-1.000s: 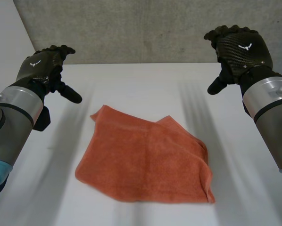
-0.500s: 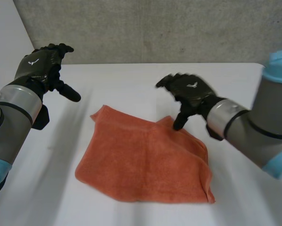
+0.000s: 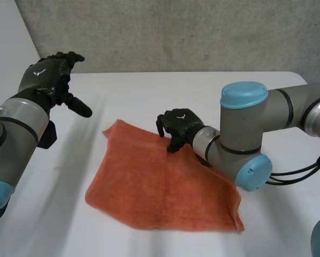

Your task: Fold the laundry

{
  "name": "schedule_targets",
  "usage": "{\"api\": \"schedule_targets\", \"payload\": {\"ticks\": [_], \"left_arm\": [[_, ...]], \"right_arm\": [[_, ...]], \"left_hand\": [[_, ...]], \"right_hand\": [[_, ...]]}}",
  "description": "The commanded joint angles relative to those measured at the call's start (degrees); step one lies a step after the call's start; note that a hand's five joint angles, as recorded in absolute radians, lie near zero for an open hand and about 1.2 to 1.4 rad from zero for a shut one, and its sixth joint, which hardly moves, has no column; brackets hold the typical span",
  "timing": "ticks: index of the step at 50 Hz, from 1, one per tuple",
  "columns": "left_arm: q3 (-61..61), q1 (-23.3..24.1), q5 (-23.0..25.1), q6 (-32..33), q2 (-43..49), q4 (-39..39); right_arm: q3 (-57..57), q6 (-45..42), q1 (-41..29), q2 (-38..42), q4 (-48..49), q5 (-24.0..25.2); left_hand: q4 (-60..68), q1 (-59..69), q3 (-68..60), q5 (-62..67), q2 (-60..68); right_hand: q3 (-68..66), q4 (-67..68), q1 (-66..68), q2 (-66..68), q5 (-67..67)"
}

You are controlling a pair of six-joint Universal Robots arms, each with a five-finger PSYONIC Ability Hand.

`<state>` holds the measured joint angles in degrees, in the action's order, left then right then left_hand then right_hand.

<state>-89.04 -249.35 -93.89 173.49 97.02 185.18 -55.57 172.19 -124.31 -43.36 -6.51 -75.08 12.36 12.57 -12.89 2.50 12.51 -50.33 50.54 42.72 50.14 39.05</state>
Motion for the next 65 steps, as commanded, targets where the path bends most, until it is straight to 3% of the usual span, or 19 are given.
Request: {"api": "schedule_targets", "payload": {"ticks": [1, 10, 14, 19, 29, 35, 37, 40, 43, 50, 54, 58, 59, 65], "left_arm": [[0.09, 0.0, 0.11, -0.08, -0.26, 0.0], [0.0, 0.09, 0.11, -0.26, 0.1, 0.0], [0.0, 0.35, 0.37, -0.17, 0.18, -0.09], [0.09, 0.35, 0.46, -0.17, 0.27, -0.17], [0.62, -0.61, 0.64, -0.17, -0.08, -1.75], [0.18, -2.99, 0.81, -0.08, -0.26, -3.95], [-0.08, -3.25, 0.72, -0.26, -0.17, -4.48], [-0.61, -3.34, 0.81, -0.69, 0.01, -5.09], [-1.57, -3.25, 0.81, -1.66, 0.01, -5.88], [-4.21, -3.16, 1.51, -2.1, -0.78, -5.98], [-4.92, -2.99, 1.69, -2.1, -0.52, -6.06], [-5.09, -2.81, 2.92, -2.19, -0.17, -6.06], [-5.18, -2.81, 3.01, -2.19, -0.17, -6.15], [-5.18, -2.98, 3.36, -2.1, -0.17, -6.06]], "right_arm": [[-0.32, -1.32, 0.12, 0.11, -3.86, -0.33], [3.63, -1.77, -0.05, 5.21, -4.91, -0.68], [5.38, -1.85, -0.14, 6.44, -5.97, -0.68], [8.11, -1.42, 0.03, 6.01, -8.25, -0.42], [5.83, -2.12, 0.65, -0.41, -13.79, -0.33], [-2.79, -2.65, 2.93, -8.41, -13.44, 0.46], [-4.19, -4.57, 3.55, -9.46, -11.52, 0.46], [-3.84, -4.93, 3.64, -8.24, -9.76, 0.55], [1.15, -4.67, 1.89, -0.35, -9.57, 0.2], [5.74, -4.84, -1.55, 6.44, -10.8, -0.42], [8.72, -5.19, -1.81, 9.51, -11.15, -0.68], [12.24, -5.54, -1.9, 9.96, -13.52, -1.65], [12.77, -5.46, -1.81, 9.78, -13.96, -1.74], [10.85, -5.19, -1.46, 0.31, -14.49, -1.47]], "left_hand": [[-0.12, -0.34, 0.66, -0.27, -0.28], [-0.12, -0.34, 0.66, -0.27, -0.28], [-0.12, -0.34, 0.66, -0.27, -0.28], [0.88, 0.67, -0.34, 0.74, 0.72], [1.22, 1.01, -0.69, 1.08, 1.07], [1.22, 1.01, -0.69, 1.08, 1.07], [1.22, 1.01, -0.69, 1.08, 1.07], [1.22, 1.01, -0.69, 1.08, 1.07], [1.22, 1.01, -0.69, 1.08, 1.07], [1.06, 0.84, -0.52, 0.91, 0.9], [1.06, 0.84, -0.52, 0.91, 0.9], [1.06, 0.84, -0.52, 0.91, 0.9], [1.06, 0.84, -0.52, 0.91, 0.9], [1.06, 0.84, -0.52, 0.91, 0.9]], "right_hand": [[33.53, -33.74, -25.92, -33.34, -32.25], [30.0, -30.2, -22.39, -29.81, -28.71], [9.5, -9.71, -1.9, -9.32, -8.22], [-28.94, 28.73, 36.55, 29.13, 30.23], [-29.67, 29.46, 37.28, 29.86, 30.95], [-29.67, 29.46, 37.28, 29.86, 30.95], [-3.91, 3.71, 11.52, 4.1, 5.2], [-2.82, 2.61, 10.43, 3.01, 4.1], [7.24, -7.44, 0.37, -7.05, -5.95], [17.37, -17.58, -9.76, -17.18, -16.09], [14.69, -14.9, -7.08, -14.5, -13.41], [-26.41, 26.2, 34.02, 26.6, 27.69], [-29.63, 29.43, 37.24, 29.82, 30.92], [-29.67, 29.46, 37.28, 29.86, 30.95]]}}
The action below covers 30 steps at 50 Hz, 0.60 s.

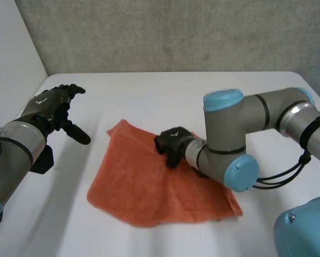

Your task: Fold the laundry

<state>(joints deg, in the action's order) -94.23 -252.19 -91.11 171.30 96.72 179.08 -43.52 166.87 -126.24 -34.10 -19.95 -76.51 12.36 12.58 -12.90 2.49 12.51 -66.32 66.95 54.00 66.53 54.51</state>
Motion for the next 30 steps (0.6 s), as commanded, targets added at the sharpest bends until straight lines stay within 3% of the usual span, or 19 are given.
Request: {"api": "schedule_targets", "payload": {"ticks": [1, 8, 9, 14, 17, 20, 21, 24, 30], "left_arm": [[0.1, -0.32, 0.58, 0.09, 0.13, 0.04], [0.28, -0.41, 0.67, 0.26, 0.05, 0.04], [0.37, -0.5, 0.67, 0.53, -0.3, -0.05], [0.45, -0.67, 0.67, 0.62, -0.48, -0.05], [0.63, -0.85, 0.67, 0.62, -0.48, -0.14], [0.63, -0.93, 0.67, 0.62, -0.31, -0.14], [0.63, -0.85, 0.75, 0.7, -0.31, -0.14], [0.45, -0.85, 0.67, 0.7, 0.22, -0.4], [-0.07, -0.76, 0.67, 0.88, 0.92, -3.12]], "right_arm": [[-3.74, -0.4, 0.64, -12.71, -1.05, 0.13], [-13.08, -2.25, 2.4, -20.92, -1.76, -0.66], [-21.78, -7.04, 3.01, -26.93, -3.5, -2.14], [-34.58, -17.69, 2.84, -34.0, -9.47, -6.62], [-37.86, -19.83, 2.06, -35.07, -12.73, -6.37], [-35.34, -17.73, 0.56, -35.25, -11.96, -5.06], [-33.93, -16.94, 0.47, -35.16, -11.26, -4.7], [-27.72, -14.31, 0.56, -34.72, -7.85, -3.22], [-18.46, -13.32, 0.73, -30.95, -2.73, -3.47]], "left_hand": [[1.05, 0.84, -0.51, 0.92, 0.9], [1.05, 0.84, -0.51, 0.92, 0.9], [1.05, 0.84, -0.51, 0.92, 0.9], [1.05, 0.84, -0.51, 0.92, 0.9], [1.05, 0.84, -0.51, 0.92, 0.9], [1.05, 0.84, -0.51, 0.92, 0.9], [1.05, 0.84, -0.51, 0.92, 0.9], [1.22, 1.0, -0.68, 1.08, 1.07], [2.22, 2.01, -1.69, 2.09, 2.07]], "right_hand": [[-13.68, 13.05, 26.0, 13.47, 15.49], [-13.68, 13.05, 26.0, 13.47, 15.49], [-13.68, 13.05, 26.0, 13.47, 15.49], [-13.68, 13.05, 26.0, 13.47, 15.49], [-13.24, 12.61, 25.56, 13.03, 15.05], [32.16, -32.78, -19.84, -32.37, -30.35], [38.51, -39.14, -26.19, -38.72, -36.7], [45.1, -45.73, -32.78, -45.31, -43.3], [43.79, -44.42, -31.47, -44.0, -41.98]]}}
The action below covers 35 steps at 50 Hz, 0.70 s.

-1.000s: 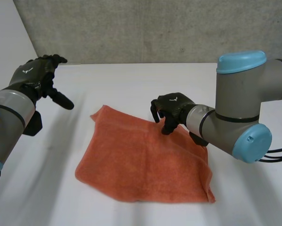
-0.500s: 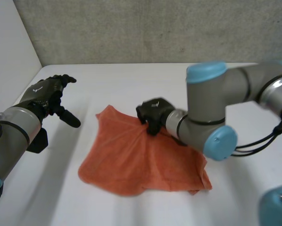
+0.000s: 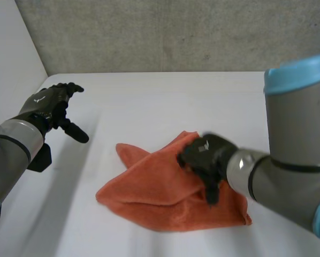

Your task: Fold the laundry

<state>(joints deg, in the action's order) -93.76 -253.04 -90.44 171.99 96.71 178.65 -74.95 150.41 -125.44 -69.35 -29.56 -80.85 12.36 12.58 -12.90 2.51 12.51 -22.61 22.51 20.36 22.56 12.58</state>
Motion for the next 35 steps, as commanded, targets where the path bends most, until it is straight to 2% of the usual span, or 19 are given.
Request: {"api": "schedule_targets", "payload": {"ticks": [1, 7, 17, 24, 26, 28, 29, 33, 34, 35], "left_arm": [[-0.64, 0.18, 0.0, 0.19, 1.29, -3.39], [-1.78, 0.53, 0.44, 0.54, 5.07, -8.22], [-4.06, 0.97, 4.74, 0.36, 12.44, -8.58], [-3.36, 2.64, 5.89, 0.36, 17.19, -8.32], [-3.01, 3.34, 5.89, 0.45, 18.78, -8.23], [-2.48, 3.52, 5.8, 0.45, 19.66, -8.14], [-1.53, 3.61, 5.98, 0.45, 20.44, -8.14], [3.03, 3.78, 5.89, 0.54, 21.86, -8.23], [4.36, 3.78, 5.89, 0.54, 21.86, -8.23], [5.85, 3.78, 5.89, 0.54, 21.77, -8.23]], "right_arm": [[14.46, 2.96, -0.16, 5.53, 7.23, 0.87], [22.82, -0.46, -0.24, 14.67, 6.01, 2.01], [32.04, -9.78, -0.42, 28.46, 2.85, 4.9], [38.82, -10.13, 0.28, 36.3, -1.37, 6.76], [40.14, -10.05, 0.37, 37.71, -2.17, 7.46], [40.67, -9.96, 0.37, 38.06, -2.17, 7.72], [41.37, -9.7, 0.54, 38.32, -1.99, 7.9], [43.74, -9.52, 0.9, 38.85, -1.9, 7.9], [45.83, -9.52, 1.07, 39.11, -1.73, 7.38], [45.85, -9.52, 1.07, 39.12, -1.73, 7.37]], "left_hand": [[2.23, 2.01, -1.69, 2.08, 2.08], [2.57, 2.35, -2.03, 2.41, 2.41], [6.43, 6.21, -5.89, 6.27, 6.27], [11.31, 11.09, -10.77, 11.15, 11.15], [16.34, 16.12, -15.8, 16.19, 16.19], [23.22, 23.0, -22.68, 23.06, 23.06], [37.58, 37.36, -37.04, 37.43, 37.42], [67.56, 67.34, -67.02, 67.41, 67.4], [67.64, 67.42, -67.1, 67.49, 67.49], [67.64, 67.42, -67.1, 67.49, 67.49]], "right_hand": [[-0.08, 0.19, 2.34, 0.13, 0.12], [0.08, 0.02, 2.17, -0.03, -0.04], [-0.25, 0.36, 2.51, 0.3, 0.29], [-0.42, 0.53, 2.67, 0.47, 0.46], [-3.43, 3.54, 5.68, 3.48, 3.47], [-10.64, 10.75, 12.89, 10.69, 10.68], [-20.51, 20.61, 22.76, 20.56, 20.55], [-48.78, 48.88, 51.03, 48.83, 48.81], [-57.3, 57.4, 59.55, 57.35, 57.34], [-57.38, 57.49, 59.64, 57.44, 57.42]]}}
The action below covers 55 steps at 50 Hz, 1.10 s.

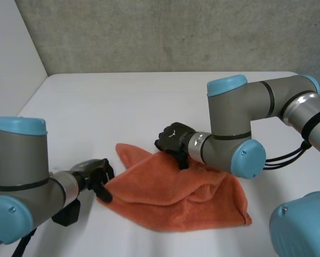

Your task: Fold the laundry

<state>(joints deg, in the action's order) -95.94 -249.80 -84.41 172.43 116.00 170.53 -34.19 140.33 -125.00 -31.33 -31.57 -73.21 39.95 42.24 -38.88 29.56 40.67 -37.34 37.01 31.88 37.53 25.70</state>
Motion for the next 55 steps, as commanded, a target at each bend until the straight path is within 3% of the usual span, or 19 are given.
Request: {"api": "schedule_targets", "payload": {"ticks": [1, 6, 10, 12, 16, 17, 23, 25, 28, 32, 38, 40, 42, 43, 47, 55], "left_arm": [[9.71, 0.54, -0.14, 0.19, 2.3, -0.11], [26.02, 1.16, -0.66, 0.19, -1.29, 0.68], [34.58, 1.16, -1.28, 0.19, -4.46, 5.5], [37.32, 0.72, -2.86, 0.1, -7.53, 12.26], [34.69, 1.16, -4.8, 0.54, -12.9, 21.76], [31.55, 1.24, -4.71, 0.98, -14.73, 22.91], [16.34, 1.68, -4.53, 3.35, -18.18, 23.45], [12.12, 1.77, -4.53, 3.88, -18.01, 23.19], [3.17, 2.38, -4.8, 5.46, -16.0, 22.05], [-1.78, 4.83, -4.71, 6.08, -11.25, 17.76], [-1.88, 6.6, -4.88, 6.26, -9.39, 9.13], [-1.35, 6.78, -4.89, 6.34, -9.92, 6.84], [-0.13, 6.69, -4.8, 6.52, -10.44, 7.71], [0.14, 6.61, -4.8, 6.78, -10.62, 7.98], [1.02, 5.12, -4.62, 9.94, -11.41, 9.03], [0.06, -1.21, -4.18, 19.26, -11.41, 8.86]], "right_arm": [[6.57, 0.65, 0.72, 1.27, 0.46, -0.44], [23.62, 9.59, 3.62, -0.22, 10.55, -7.81], [26.89, 16.8, 6.34, -4.96, 18.99, -11.16], [24.44, 20.5, 7.93, -10.67, 23.48, -11.51], [12.33, 21.65, 9.51, -20.25, 24.63, -8.27], [5.6, 21.39, 9.51, -23.48, 24.89, -5.3], [-18.87, 17.44, 9.51, -31.07, 24.19, 5.26], [-22.03, 16.39, 9.51, -31.68, 24.02, 5.8], [-35.74, 9.19, 9.34, -32.66, 20.6, 3.7], [-41.91, 7.59, 9.25, -32.48, 17.26, -0.34], [-47.01, 7.94, 9.34, -32.48, 19.43, -2.11], [-47.55, 8.2, 9.34, -32.57, 20.76, -2.11], [-47.81, 9.08, 9.42, -32.83, 22.51, -2.28], [-47.82, 9.61, 9.43, -32.92, 22.87, -2.29], [-47.55, 13.91, 9.69, -33.27, 24.01, -2.2], [-47.37, 20.51, 11.62, -33.27, 25.51, -2.73]], "left_hand": [[40.05, 37.76, -41.12, 40.44, 39.33], [40.05, 37.76, -41.12, 40.44, 39.33], [40.05, 37.76, -41.12, 40.44, 39.33], [40.05, 37.76, -41.12, 40.44, 39.33], [40.05, 37.76, -41.12, 40.44, 39.33], [40.05, 37.76, -41.12, 40.44, 39.33], [40.05, 37.76, -41.12, 40.44, 39.33], [40.05, 37.76, -41.12, 40.44, 39.33], [40.05, 37.76, -41.12, 40.44, 39.33], [40.05, 37.76, -41.12, 40.44, 39.33], [40.05, 37.76, -41.12, 40.44, 39.33], [25.51, 23.22, -26.58, 25.9, 24.8], [-1.52, -3.81, 0.45, -1.13, -2.24], [-5.98, -8.27, 4.91, -5.59, -6.69], [-16.78, -19.06, 15.7, -16.38, -17.49], [-17.8, -20.09, 16.73, -17.41, -18.51]], "right_hand": [[-42.66, 42.99, 48.12, 42.47, 44.3], [-42.66, 42.99, 48.12, 42.47, 44.3], [-42.66, 42.99, 48.12, 42.47, 44.3], [-42.66, 42.99, 48.12, 42.47, 44.3], [-42.66, 42.99, 48.12, 42.47, 44.3], [-42.66, 42.99, 48.12, 42.47, 44.3], [-42.66, 42.99, 48.12, 42.47, 44.3], [-42.66, 42.99, 48.12, 42.47, 44.3], [-42.66, 42.99, 48.12, 42.47, 44.3], [-42.66, 42.99, 48.12, 42.47, 44.3], [-42.66, 42.99, 48.12, 42.47, 44.3], [-42.66, 42.99, 48.12, 42.47, 44.3], [-42.66, 42.99, 48.12, 42.47, 44.3], [-42.66, 42.99, 48.12, 42.47, 44.3], [-42.66, 42.99, 48.12, 42.47, 44.3], [-42.66, 42.99, 48.12, 42.47, 44.3]]}}
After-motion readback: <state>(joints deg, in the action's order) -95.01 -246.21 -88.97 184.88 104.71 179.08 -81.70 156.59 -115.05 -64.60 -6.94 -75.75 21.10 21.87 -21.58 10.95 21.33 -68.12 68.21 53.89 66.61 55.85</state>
